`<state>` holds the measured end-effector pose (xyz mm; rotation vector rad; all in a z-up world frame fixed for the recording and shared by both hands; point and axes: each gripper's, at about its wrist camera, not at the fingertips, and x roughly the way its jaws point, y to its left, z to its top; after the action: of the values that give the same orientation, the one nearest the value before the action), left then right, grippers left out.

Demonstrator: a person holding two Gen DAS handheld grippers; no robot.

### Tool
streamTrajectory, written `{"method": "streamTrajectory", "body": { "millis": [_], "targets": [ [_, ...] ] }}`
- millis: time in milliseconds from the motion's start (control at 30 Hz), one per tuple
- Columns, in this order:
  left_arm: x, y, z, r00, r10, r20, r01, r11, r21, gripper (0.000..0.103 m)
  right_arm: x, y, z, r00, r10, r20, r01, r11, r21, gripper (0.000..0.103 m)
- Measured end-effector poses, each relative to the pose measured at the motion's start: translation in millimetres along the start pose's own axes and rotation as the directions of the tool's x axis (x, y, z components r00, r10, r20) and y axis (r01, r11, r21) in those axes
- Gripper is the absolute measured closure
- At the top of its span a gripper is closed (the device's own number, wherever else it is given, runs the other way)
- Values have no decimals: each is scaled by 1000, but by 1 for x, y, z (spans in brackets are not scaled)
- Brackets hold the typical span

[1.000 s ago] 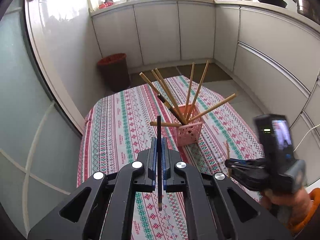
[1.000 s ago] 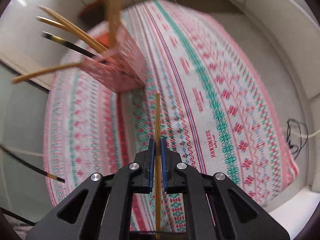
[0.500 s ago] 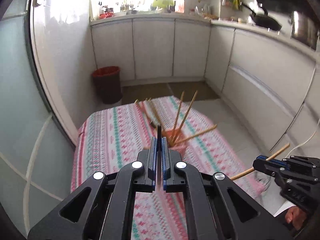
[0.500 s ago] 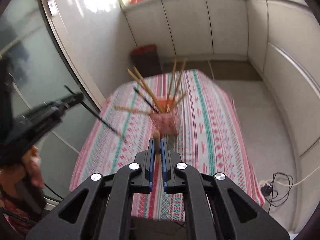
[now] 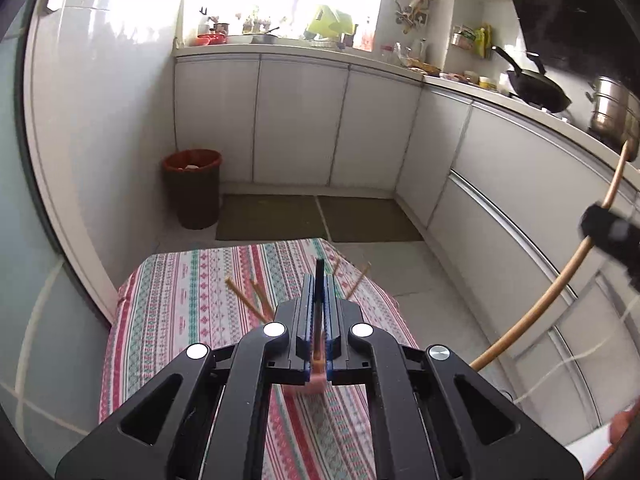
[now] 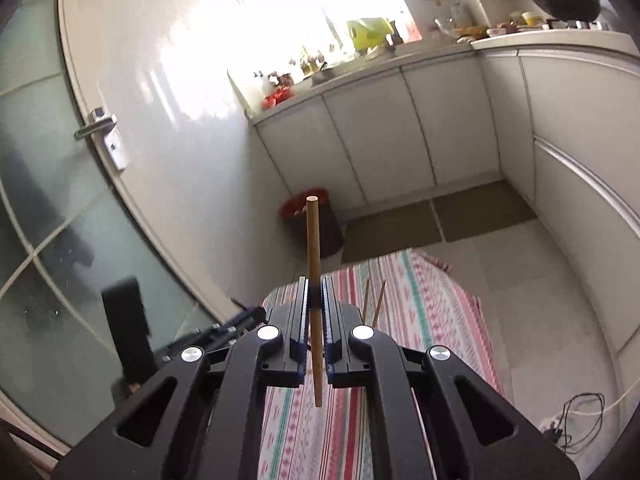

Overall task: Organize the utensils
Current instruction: 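Lift both chopsticks upright and drop them into the pink holder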

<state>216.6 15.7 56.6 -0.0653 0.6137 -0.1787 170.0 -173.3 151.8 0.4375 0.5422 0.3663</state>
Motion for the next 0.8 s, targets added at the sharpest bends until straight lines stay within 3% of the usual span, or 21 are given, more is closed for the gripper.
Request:
{"method": "streamTrajectory", "body": {
  "millis": [100, 167, 233, 300, 533, 700, 800],
  "targets": [
    [32, 4, -3, 1000, -10, -28, 9, 1000, -28, 98, 12, 0, 13, 999, -33, 32, 34, 999, -22, 97],
    [59, 10, -14, 993, -21, -116, 15, 999, -52, 96, 23, -3, 13, 998, -52, 41, 53, 998, -24, 97],
    [70, 17, -19, 988, 23, -154, -30, 999, -41, 80, 40, -7, 14, 998, -59, 29, 59, 998, -15, 97],
    [59, 26, -17, 992, 58, -112, -63, 997, -41, 74, 58, -10, 11, 998, -62, 12, 62, 998, -10, 97],
    [9, 53, 5, 998, 69, 13, -67, 991, -120, 49, 93, -5, -1, 996, -95, 0, 95, 995, -36, 97],
    [9, 61, 5, 996, 84, 1, -83, 987, -136, 47, 123, 1, -15, 990, -140, 2, 139, 987, -79, 96],
    [2, 63, 6, 995, 100, 13, -97, 986, -136, 45, 145, 0, -28, 993, -119, 19, 120, 988, -101, 93]
  ]
}}
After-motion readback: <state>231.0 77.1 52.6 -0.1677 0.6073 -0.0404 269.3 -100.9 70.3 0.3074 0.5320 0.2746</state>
